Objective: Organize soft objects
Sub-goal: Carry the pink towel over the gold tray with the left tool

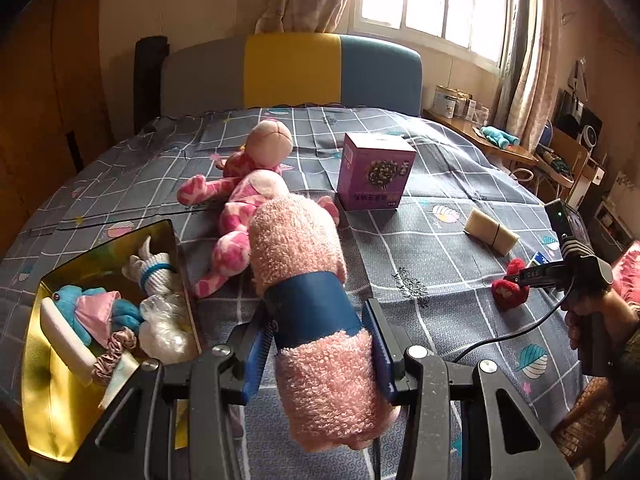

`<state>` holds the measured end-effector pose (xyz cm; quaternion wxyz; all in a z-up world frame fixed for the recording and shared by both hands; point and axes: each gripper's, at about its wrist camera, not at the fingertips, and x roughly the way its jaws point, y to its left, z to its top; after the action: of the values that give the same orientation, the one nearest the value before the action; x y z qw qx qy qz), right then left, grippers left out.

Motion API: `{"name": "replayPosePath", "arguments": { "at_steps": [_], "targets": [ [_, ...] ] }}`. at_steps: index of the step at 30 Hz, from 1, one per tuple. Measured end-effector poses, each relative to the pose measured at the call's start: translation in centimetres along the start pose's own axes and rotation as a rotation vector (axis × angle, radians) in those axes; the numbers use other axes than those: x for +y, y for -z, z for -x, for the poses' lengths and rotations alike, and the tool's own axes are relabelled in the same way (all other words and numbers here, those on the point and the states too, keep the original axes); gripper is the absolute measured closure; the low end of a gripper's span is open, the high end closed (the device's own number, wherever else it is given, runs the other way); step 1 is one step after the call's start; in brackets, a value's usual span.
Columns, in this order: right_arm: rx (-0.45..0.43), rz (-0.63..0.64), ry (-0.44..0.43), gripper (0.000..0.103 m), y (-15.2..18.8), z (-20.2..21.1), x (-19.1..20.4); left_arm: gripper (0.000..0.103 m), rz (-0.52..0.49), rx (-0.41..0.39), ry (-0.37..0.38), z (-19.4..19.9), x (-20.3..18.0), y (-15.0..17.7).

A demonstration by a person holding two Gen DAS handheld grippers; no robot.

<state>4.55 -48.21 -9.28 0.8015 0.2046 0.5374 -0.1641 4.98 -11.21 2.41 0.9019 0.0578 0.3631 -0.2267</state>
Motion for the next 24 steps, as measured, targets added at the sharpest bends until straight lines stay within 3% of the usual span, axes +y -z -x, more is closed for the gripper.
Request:
{"name": "replayPosePath", "arguments": {
  "at_steps": [6, 11, 15, 17, 24],
  "targets": [
    [-0.014, 0.026, 0.012, 0.088, 0.0, 0.1, 0.4, 0.058, 0.122, -0.009, -0.062, 3.2, 7.5, 0.6],
    [-0.024, 0.033, 0.008, 0.088, -0.2, 0.4, 0.5, 0.058, 0.27, 0.002, -0.228, 5.4, 16.4, 3.1],
    [-0.033, 0.035, 0.008, 0.088, -0.3, 0.5, 0.4, 0.058, 0.398, 0.068, -0.338, 5.2, 22.6, 6.1],
    [-0.045, 0.03, 0.008, 0.088, -0.3, 0.9, 0.2, 0.057, 0.43, 0.107, -0.375, 4.5, 24.2, 7.5],
    [-0.149, 0.013, -0.013, 0.089, -0.4, 3.3, 0.1, 0.055, 0.444, 0.158, -0.388, 1.6, 25.8, 9.5]
  ]
}}
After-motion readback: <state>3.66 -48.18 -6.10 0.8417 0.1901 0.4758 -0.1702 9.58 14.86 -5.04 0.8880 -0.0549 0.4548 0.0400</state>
